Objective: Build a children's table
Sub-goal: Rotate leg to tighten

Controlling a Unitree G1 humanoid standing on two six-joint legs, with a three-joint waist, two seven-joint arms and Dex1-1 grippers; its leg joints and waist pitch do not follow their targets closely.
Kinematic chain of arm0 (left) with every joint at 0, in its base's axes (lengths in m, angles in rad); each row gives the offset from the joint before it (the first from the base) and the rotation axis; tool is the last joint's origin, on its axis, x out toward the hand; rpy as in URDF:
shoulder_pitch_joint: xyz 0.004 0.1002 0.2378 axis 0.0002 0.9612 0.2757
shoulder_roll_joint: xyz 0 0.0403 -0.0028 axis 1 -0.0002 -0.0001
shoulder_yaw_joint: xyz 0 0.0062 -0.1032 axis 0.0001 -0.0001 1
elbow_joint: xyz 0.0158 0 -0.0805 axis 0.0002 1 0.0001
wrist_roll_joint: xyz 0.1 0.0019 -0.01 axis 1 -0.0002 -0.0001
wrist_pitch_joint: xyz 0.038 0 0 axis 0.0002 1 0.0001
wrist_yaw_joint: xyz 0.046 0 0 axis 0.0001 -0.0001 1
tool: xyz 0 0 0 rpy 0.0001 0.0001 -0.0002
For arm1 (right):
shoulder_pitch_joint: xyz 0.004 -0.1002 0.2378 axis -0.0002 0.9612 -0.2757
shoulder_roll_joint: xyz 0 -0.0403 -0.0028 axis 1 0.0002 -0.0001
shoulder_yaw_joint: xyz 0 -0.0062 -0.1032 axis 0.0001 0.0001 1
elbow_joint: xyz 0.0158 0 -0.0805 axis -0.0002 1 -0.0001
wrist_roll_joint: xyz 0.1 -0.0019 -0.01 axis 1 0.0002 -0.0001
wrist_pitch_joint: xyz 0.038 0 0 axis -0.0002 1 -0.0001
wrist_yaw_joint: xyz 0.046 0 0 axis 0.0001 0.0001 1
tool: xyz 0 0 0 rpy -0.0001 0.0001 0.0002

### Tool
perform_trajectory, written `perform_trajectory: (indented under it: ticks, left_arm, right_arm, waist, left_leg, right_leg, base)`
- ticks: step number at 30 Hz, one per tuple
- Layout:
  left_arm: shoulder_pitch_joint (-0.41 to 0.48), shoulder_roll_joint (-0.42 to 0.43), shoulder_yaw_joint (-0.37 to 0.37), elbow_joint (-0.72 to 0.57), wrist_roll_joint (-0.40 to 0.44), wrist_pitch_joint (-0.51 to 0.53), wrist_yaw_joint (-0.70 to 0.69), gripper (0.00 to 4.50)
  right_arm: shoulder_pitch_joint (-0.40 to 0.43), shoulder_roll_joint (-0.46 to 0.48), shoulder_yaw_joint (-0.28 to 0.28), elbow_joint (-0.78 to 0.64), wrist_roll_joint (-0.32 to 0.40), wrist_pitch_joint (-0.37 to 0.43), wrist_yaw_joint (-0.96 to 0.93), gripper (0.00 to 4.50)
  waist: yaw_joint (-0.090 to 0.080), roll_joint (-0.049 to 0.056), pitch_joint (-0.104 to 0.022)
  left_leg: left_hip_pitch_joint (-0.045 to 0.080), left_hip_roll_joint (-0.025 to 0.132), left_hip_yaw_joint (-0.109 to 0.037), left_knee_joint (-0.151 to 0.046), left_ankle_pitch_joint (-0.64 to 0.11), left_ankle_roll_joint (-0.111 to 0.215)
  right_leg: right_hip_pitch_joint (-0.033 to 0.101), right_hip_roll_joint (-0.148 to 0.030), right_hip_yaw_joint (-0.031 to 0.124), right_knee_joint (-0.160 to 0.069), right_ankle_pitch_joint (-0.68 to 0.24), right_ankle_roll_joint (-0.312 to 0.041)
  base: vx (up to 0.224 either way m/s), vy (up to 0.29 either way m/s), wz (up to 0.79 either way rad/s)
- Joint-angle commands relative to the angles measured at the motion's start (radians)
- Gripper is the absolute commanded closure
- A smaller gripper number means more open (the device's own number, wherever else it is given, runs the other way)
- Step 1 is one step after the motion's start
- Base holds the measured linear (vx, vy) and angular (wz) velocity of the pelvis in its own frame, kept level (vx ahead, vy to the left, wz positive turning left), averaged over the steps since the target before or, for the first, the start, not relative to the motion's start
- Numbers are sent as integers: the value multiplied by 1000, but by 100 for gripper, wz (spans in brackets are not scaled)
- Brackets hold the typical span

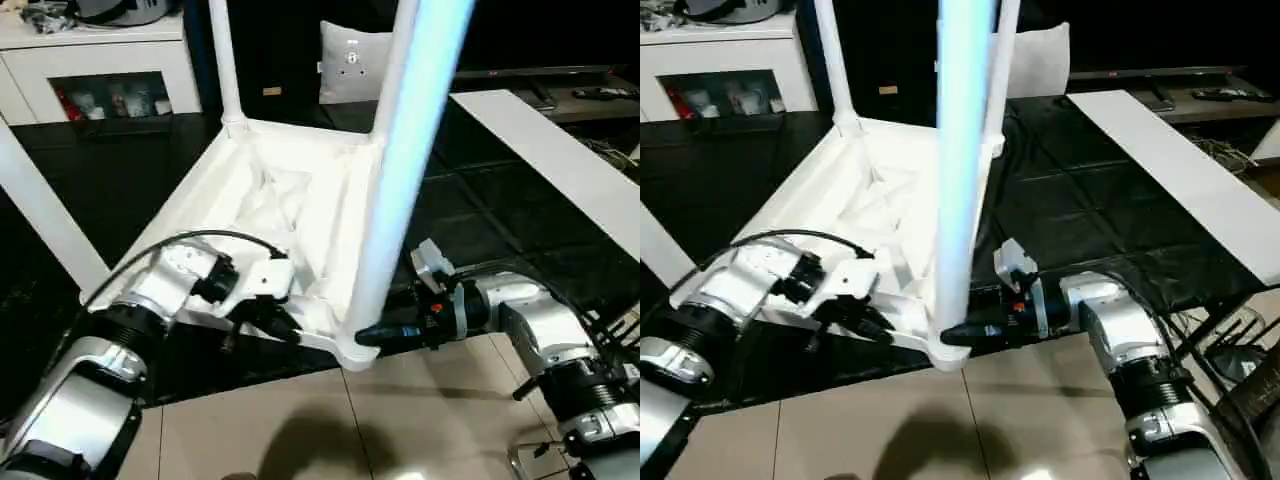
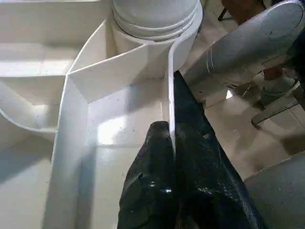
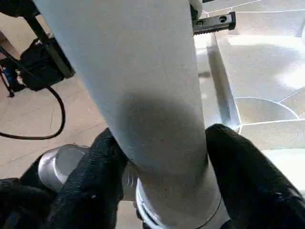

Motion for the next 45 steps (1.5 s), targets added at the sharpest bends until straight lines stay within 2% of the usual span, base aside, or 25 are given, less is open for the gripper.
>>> perform_trajectory:
  ticks: [1,2,5,8,10,12,19,23,25,26,27,28,29,30,32,33,34,35,38,40,41,42,43,44,45]
  left_arm:
    - [-13,-7,-19,-9,9,-19,-14,450]
    - [-15,-6,-19,-7,11,-22,-12,450]
    - [-17,-5,-19,-3,14,-26,-9,450]
    - [-18,-2,-18,1,19,-30,-7,450]
    - [-18,-1,-18,1,20,-30,-8,450]
    - [-17,-1,-18,3,21,-31,-6,450]
    - [-11,-5,-12,1,15,-21,-1,450]
    - [-2,-13,7,-17,-3,19,15,450]
    - [7,-16,24,-49,-13,91,46,450]
    - [10,-16,31,-64,-13,120,66,450]
    - [18,-17,42,-91,-15,165,95,450]
    - [29,-21,56,-130,-19,223,131,450]
    - [35,-24,63,-152,-21,255,149,450]
    - [47,-31,76,-194,-27,312,181,450]
    - [55,-35,83,-222,-31,347,199,450]
    - [68,-61,109,-280,-37,426,268,450]
    - [70,-67,115,-291,-39,442,281,450]
    - [74,-89,132,-316,-41,484,327,450]
    - [75,-133,159,-344,-35,539,412,450]
    - [73,-180,179,-365,-22,582,514,450]
    - [67,-197,186,-362,-18,588,553,450]
    - [52,-227,199,-347,-15,581,616,450]
    - [51,-233,202,-347,-15,583,627,450]
    - [45,-254,208,-349,-11,589,667,450]
    - [46,-259,208,-355,-10,597,676,450]
  right_arm:
    - [0,-3,16,-8,-23,-52,-12,147]
    - [1,-4,24,-5,-40,-79,-14,147]
    - [-1,-2,27,-5,-44,-84,-18,147]
    - [-8,-3,27,-7,-34,-62,-5,182]
    - [-9,-3,27,-7,-30,-61,3,185]
    - [-8,-3,29,-7,-24,-59,13,223]
    - [8,-3,28,-18,-6,-25,17,244]
    - [30,9,15,-54,24,14,5,246]
    - [53,29,4,-97,41,57,-44,246]
    - [64,42,2,-112,39,62,-73,246]
    - [79,63,0,-131,29,66,-125,246]
    - [94,90,0,-142,4,62,-197,246]
    - [99,104,-1,-143,-12,59,-237,246]
    - [106,131,-5,-146,-36,64,-307,246]
    - [111,148,-9,-150,-46,74,-347,246]
    - [110,203,-30,-161,-48,107,-442,246]
    - [110,213,-34,-163,-48,113,-460,246]
    - [103,246,-43,-161,-55,125,-516,246]
    - [86,303,-55,-153,-77,147,-618,247]
    - [55,371,-76,-124,-108,169,-771,247]
    - [35,406,-105,-96,-106,175,-845,247]
    - [5,455,-152,-53,-88,174,-939,247]
    - [2,462,-159,-48,-85,175,-952,247]
    - [-7,476,-158,-35,-99,150,-980,247]
    - [-7,477,-153,-35,-109,140,-983,191]
  waist:
    - [-5,1,-83]
    - [-5,-1,-82]
    - [-6,-1,-80]
    - [-6,-2,-80]
    - [-6,-1,-80]
    - [-6,-1,-81]
    - [-5,2,-81]
    - [-3,3,-81]
    - [-2,7,-81]
    - [-4,4,-80]
    - [-4,11,-80]
    - [-8,10,-77]
    - [-12,10,-75]
    - [-20,8,-71]
    - [-33,12,-64]
    - [-46,10,-64]
    - [-52,12,-64]
    - [-67,10,-66]
    - [-96,12,-68]
    - [-112,12,-68]
    - [-116,13,-70]
    - [-129,12,-72]
    - [-132,14,-73]
    - [-133,14,-79]
    - [-131,16,-81]
  left_leg:
    - [2,33,3,-68,-102,60]
    - [1,33,4,-68,-102,61]
    - [1,31,5,-68,-110,65]
    - [0,31,4,-68,-113,68]
    - [0,31,4,-68,-111,67]
    - [0,32,4,-68,-107,68]
    - [0,33,3,-68,-103,70]
    - [2,34,4,-69,-102,67]
    - [1,36,2,-70,-99,65]
    - [0,34,3,-71,-105,62]
    - [2,34,3,-71,-111,57]
    - [0,35,1,-74,-123,46]
    - [4,33,1,-75,-146,33]
    - [4,23,1,-75,-173,24]
    - [13,17,0,-72,-216,16]
    - [2,18,-6,-76,-225,9]
    - [3,18,-7,-76,-229,4]
    - [11,10,-7,-70,-242,7]
    - [6,3,-8,-63,-243,23]
    - [1,3,-9,-63,-227,27]
    - [1,3,-10,-62,-225,25]
    - [-4,1,-10,-61,-213,35]
    - [-3,2,-10,-61,-210,38]
    - [-7,4,-12,-62,-183,45]
    - [-9,7,-11,-62,-162,50]
  right_leg:
    - [66,-69,64,-65,-338,-125]
    - [66,-68,64,-64,-330,-130]
    - [67,-68,64,-67,-343,-128]
    - [69,-67,63,-68,-356,-120]
    - [68,-68,63,-68,-356,-118]
    - [69,-68,64,-67,-349,-121]
    - [69,-67,64,-64,-326,-131]
    - [68,-67,65,-64,-323,-131]
    - [69,-68,66,-61,-306,-138]
    - [70,-68,65,-63,-315,-134]
    - [69,-68,65,-63,-322,-135]
    - [71,-70,65,-68,-341,-127]
    - [68,-71,63,-73,-382,-114]
    - [68,-67,55,-84,-450,-89]
    - [63,-66,46,-104,-544,-53]
    - [75,-65,42,-102,-552,-36]
    - [74,-64,39,-104,-557,-30]
    - [66,-62,34,-114,-571,-21]
    - [68,-58,28,-119,-571,-15]
    - [66,-56,30,-115,-552,-27]
    - [67,-57,27,-115,-548,-28]
    - [68,-56,30,-112,-524,-37]
    - [67,-57,31,-112,-518,-41]
    - [71,-57,35,-104,-472,-56]
    - [71,-58,39,-99,-434,-68]
  base:
    - [0,0,0]
    - [0,0,0]
    - [0,0,0]
    - [0,0,0]
    - [0,0,0]
    - [0,0,0]
    - [0,0,0]
    - [0,0,0]
    - [0,0,0]
    - [0,0,0]
    - [0,0,0]
    - [0,0,0]
    - [0,0,0]
    - [0,0,0]
    - [0,0,0]
    - [0,0,0]
    - [0,0,0]
    - [0,0,0]
    - [0,0,0]
    - [0,0,0]
    - [0,0,0]
    - [0,0,0]
    - [0,0,0]
    - [0,0,0]
    - [0,0,0]
